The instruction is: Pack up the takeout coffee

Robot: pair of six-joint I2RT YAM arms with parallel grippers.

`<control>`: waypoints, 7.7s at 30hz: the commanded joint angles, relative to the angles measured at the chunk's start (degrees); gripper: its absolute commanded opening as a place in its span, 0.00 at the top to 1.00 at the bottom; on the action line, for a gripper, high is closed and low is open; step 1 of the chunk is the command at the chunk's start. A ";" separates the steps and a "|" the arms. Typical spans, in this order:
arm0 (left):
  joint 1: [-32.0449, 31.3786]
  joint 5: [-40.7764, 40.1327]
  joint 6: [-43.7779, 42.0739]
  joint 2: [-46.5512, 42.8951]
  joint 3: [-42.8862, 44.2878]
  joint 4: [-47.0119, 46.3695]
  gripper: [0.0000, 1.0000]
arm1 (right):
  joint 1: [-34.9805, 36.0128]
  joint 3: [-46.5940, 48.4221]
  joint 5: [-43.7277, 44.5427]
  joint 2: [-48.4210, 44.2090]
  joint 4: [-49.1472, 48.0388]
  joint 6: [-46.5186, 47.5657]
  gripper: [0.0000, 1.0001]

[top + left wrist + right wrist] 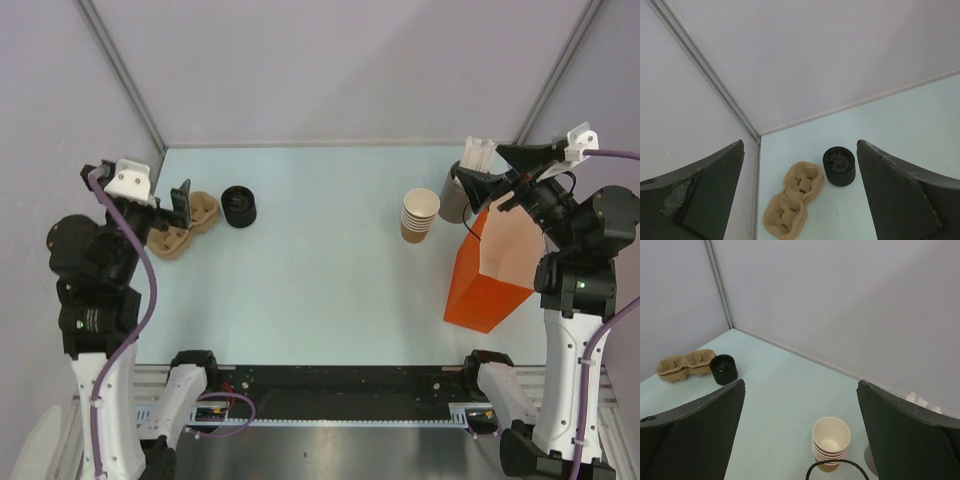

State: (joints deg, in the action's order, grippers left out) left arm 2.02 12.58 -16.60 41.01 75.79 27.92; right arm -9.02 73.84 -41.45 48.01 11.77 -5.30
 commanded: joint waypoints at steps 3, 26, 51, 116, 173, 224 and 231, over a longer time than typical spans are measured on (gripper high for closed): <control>0.35 -15.53 5.86 8.29 2.09 4.07 0.01 | 0.31 -0.45 0.05 0.07 -1.49 0.82 0.00; 8.79 -21.54 33.65 39.92 -7.06 1.17 0.01 | 4.18 -3.00 1.46 2.53 -0.26 5.13 0.00; 10.81 -19.44 37.25 57.87 1.38 0.46 0.25 | 12.16 -3.36 4.01 8.50 2.99 12.06 0.00; 13.01 -18.20 32.51 55.32 5.33 0.38 0.78 | 17.28 -5.55 7.53 9.82 1.77 14.35 0.00; -38.32 -20.76 17.34 68.94 14.14 -7.78 0.73 | 17.72 -6.87 10.34 7.71 -0.08 15.23 0.00; -25.49 11.94 4.12 50.30 -12.59 1.17 0.02 | 14.55 -8.89 -0.82 8.15 1.06 19.10 0.00; -25.23 15.20 5.70 59.52 -8.56 0.73 0.02 | 14.55 -9.24 -0.82 7.71 0.45 18.66 0.00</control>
State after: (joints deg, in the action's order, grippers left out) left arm -23.59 24.08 -11.88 96.88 63.55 28.27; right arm 5.74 64.58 -41.47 57.30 14.98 14.06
